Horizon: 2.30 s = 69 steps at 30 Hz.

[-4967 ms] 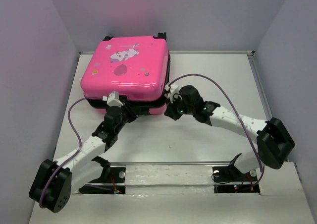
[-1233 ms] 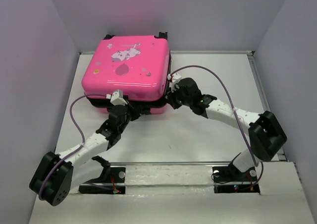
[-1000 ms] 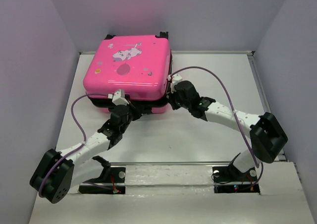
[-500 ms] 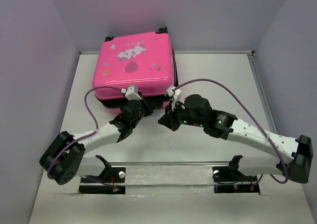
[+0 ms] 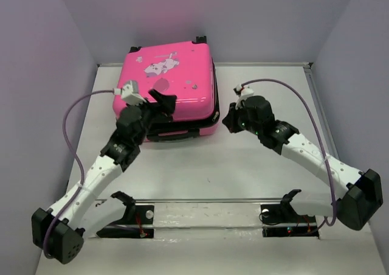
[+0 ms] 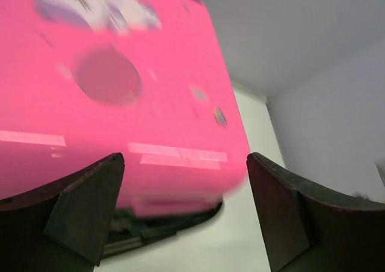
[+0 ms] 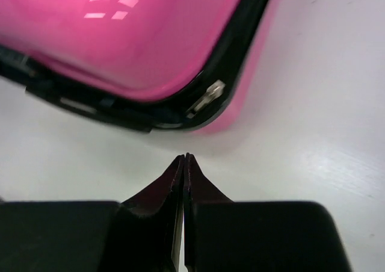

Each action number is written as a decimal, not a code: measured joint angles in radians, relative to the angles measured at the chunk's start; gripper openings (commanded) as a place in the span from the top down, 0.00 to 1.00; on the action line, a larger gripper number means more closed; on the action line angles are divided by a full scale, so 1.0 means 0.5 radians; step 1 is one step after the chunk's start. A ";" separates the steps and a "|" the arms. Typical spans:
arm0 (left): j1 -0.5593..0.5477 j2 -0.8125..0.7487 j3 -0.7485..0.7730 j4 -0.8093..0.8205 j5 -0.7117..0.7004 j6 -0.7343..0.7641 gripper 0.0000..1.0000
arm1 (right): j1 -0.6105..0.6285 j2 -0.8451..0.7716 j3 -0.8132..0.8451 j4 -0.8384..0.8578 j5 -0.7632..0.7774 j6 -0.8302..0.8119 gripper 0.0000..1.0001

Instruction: Pack the luggage

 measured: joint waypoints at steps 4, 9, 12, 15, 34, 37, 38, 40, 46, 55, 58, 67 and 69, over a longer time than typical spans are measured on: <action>0.731 0.214 0.328 -0.018 0.294 0.024 0.04 | -0.307 0.150 0.150 0.092 -0.057 0.042 0.66; 1.485 0.597 0.443 0.074 0.729 -0.169 0.04 | -0.518 0.517 0.409 0.189 -0.170 0.121 0.23; 1.780 0.983 0.585 0.072 0.924 -0.262 0.04 | -0.581 0.742 0.554 0.227 -0.213 0.156 0.19; 1.901 1.340 0.668 0.082 1.072 -0.323 0.04 | -0.624 0.887 0.629 0.233 -0.232 0.221 0.18; 1.463 1.379 -0.164 0.603 0.793 -0.797 0.07 | -0.845 1.524 1.036 0.364 -0.282 0.372 0.27; 1.170 0.874 -0.567 0.578 0.523 -0.852 0.06 | -0.942 1.374 0.829 0.403 -0.220 0.263 0.24; 1.036 0.702 -0.680 0.540 0.411 -0.851 0.06 | -0.967 1.343 0.796 0.396 -0.197 0.243 0.23; 0.795 0.375 -0.827 0.368 0.261 -0.807 0.05 | -1.075 1.295 0.767 0.384 -0.213 0.191 0.18; 0.256 -0.526 -0.833 -0.515 0.139 -0.452 0.01 | -1.290 1.333 0.788 0.362 -0.458 0.182 0.11; 0.769 -0.150 0.381 -0.316 0.288 -0.099 0.01 | -1.391 1.381 0.837 0.222 -0.780 0.150 0.09; 1.072 0.080 0.379 -0.206 0.517 -0.121 0.01 | -1.394 1.381 0.835 0.231 -0.820 0.147 0.09; 1.511 1.156 0.347 0.126 1.280 -0.429 0.01 | -1.400 1.344 0.717 0.349 -0.970 0.153 0.08; 1.511 1.238 0.347 0.225 1.370 -0.500 0.01 | -1.400 1.333 0.698 0.365 -0.986 0.151 0.08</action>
